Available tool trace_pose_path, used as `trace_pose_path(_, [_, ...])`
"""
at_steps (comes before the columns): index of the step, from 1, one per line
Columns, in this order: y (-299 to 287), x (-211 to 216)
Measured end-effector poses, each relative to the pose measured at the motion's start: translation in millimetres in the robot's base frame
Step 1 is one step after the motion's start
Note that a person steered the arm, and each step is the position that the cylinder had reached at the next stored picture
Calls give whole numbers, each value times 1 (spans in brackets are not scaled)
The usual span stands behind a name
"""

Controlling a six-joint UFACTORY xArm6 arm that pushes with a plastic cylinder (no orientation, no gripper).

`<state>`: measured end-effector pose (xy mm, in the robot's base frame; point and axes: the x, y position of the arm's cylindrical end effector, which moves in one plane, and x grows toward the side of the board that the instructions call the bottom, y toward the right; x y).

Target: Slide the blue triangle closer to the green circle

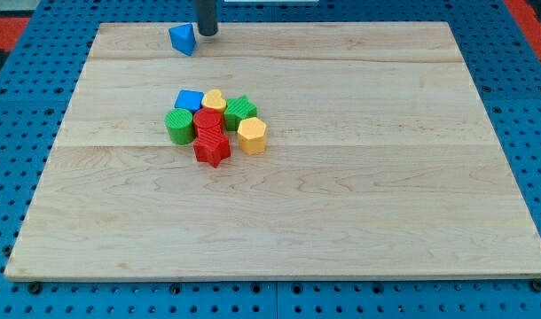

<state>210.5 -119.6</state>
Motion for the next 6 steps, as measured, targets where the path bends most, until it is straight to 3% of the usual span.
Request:
trace_pose_path(1, [-56, 34])
trace_pose_path(2, [-61, 87])
trace_pose_path(3, [-70, 58])
trace_pose_path(4, [-117, 54])
trace_pose_path(6, [-91, 137])
